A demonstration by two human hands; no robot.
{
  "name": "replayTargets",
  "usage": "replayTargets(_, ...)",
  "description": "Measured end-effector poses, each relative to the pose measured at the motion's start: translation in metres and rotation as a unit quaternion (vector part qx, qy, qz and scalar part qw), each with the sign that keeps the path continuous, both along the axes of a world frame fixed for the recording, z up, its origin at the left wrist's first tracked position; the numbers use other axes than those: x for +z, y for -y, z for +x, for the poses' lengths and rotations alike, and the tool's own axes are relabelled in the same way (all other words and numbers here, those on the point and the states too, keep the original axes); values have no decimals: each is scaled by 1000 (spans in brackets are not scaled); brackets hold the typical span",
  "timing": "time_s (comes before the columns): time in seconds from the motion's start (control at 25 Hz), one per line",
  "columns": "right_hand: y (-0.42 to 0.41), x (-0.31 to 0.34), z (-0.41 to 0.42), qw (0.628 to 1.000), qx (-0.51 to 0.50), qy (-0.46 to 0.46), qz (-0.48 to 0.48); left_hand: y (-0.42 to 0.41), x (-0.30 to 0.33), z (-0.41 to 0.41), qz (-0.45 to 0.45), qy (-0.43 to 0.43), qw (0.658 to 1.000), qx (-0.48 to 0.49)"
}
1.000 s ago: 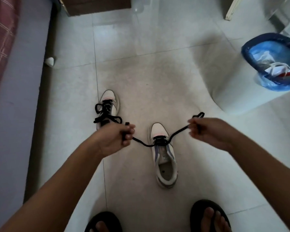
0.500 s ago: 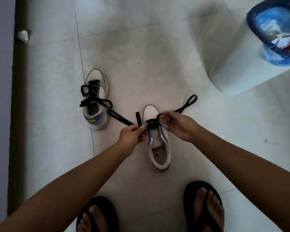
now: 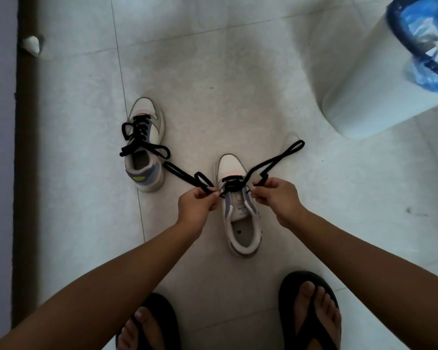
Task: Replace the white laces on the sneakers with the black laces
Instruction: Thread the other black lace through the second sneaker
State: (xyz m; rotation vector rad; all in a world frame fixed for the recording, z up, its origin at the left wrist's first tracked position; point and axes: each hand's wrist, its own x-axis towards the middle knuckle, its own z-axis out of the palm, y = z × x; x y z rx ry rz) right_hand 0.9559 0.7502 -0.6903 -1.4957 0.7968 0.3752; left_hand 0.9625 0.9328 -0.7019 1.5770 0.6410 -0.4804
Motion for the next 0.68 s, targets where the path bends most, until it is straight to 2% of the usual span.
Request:
replayTargets(0.08, -3, -2, -3, 999, -27, -4, 16, 1, 0, 0, -4, 10, 1000, 5)
replayTargets(0.24, -11, -3, -7, 995, 5, 45, -85, 5, 4, 3, 13, 47, 998, -31)
replayTargets(0.44, -22, -5, -12, 993, -18, 53, -107, 6, 9, 5, 40, 66, 993, -85)
replayTargets(0.6, -23, -3, -13, 996, -1, 52, -78, 9, 11, 2, 126, 115, 976, -137)
replayTargets(0.68, -22, -3, -14, 993, 28, 42, -107, 12, 11, -2, 169, 142, 963, -153)
